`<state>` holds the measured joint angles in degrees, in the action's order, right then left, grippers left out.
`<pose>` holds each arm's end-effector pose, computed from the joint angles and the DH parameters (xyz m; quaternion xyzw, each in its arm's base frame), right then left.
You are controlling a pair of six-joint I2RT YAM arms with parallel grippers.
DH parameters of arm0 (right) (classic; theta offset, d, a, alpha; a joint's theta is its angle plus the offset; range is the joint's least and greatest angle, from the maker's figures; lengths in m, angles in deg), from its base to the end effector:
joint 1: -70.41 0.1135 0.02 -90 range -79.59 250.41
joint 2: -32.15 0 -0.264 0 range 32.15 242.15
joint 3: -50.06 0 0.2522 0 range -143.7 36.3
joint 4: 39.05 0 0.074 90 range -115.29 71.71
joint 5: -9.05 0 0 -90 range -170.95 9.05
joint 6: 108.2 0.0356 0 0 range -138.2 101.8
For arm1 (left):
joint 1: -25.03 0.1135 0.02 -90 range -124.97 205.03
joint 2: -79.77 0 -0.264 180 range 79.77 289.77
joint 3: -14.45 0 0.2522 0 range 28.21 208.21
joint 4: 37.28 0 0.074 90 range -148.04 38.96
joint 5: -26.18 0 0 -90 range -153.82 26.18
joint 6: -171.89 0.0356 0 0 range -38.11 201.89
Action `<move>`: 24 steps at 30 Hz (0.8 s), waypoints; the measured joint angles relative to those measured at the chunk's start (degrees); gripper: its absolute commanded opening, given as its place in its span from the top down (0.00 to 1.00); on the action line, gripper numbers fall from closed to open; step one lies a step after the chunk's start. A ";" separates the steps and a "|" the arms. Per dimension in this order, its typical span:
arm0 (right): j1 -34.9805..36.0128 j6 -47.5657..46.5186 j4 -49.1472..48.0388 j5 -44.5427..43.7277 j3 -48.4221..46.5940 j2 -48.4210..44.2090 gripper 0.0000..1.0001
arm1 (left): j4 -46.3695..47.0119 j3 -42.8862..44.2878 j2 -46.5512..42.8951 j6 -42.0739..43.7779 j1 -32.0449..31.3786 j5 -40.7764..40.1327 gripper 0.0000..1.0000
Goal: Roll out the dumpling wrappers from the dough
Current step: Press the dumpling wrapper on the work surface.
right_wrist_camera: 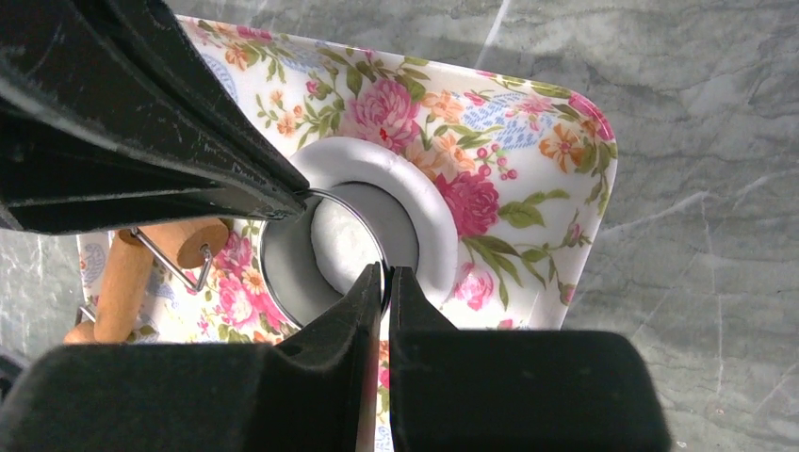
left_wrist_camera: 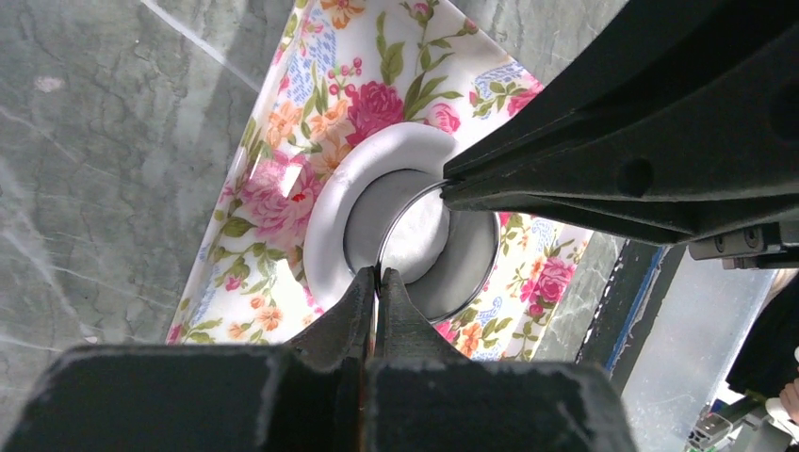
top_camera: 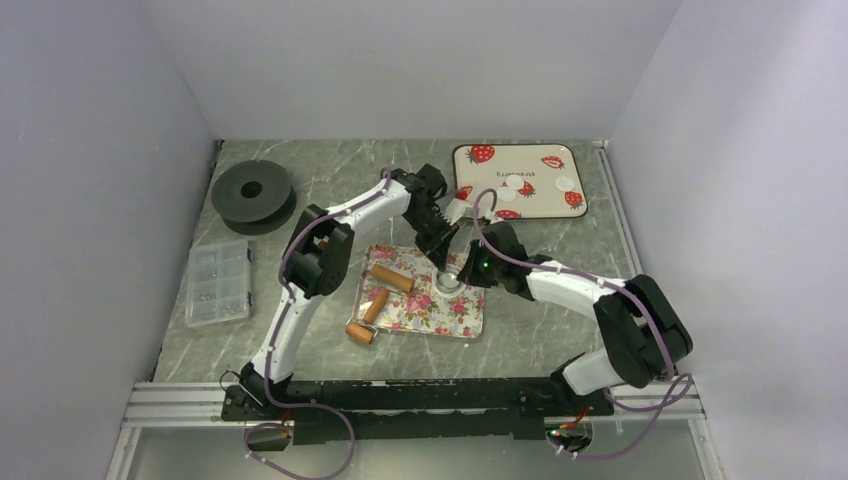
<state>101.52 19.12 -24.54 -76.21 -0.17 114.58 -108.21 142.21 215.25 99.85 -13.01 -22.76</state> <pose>0.2328 0.1439 0.1611 0.0351 0.9282 0.2390 0.2831 0.3620 -0.3130 0.1659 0.4681 0.8065 -0.3598 0.0303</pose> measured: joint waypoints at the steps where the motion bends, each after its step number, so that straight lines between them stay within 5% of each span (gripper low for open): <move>1: -0.09 -0.24 0.55 0.07 -0.52 0.37 1.00 | 0.42 -0.57 -0.33 0.04 -0.02 0.04 1.00; 10: -5.22 -5.97 10.75 8.66 -10.45 7.82 1.00 | 9.14 -10.64 -6.23 0.61 -0.02 -0.46 1.00; 19: -1.62 -0.83 0.02 2.95 0.48 -0.24 1.00 | 2.95 -3.32 -1.99 0.72 -0.15 0.37 1.00; 24: -1.05 -0.04 2.29 1.18 -0.74 0.00 1.00 | 1.90 -2.45 -1.29 0.92 -0.55 0.61 1.00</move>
<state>100.48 19.07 -22.24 -75.03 -0.91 114.58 -106.31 139.76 213.96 100.76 -13.56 -22.15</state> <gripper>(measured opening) 0.069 0.013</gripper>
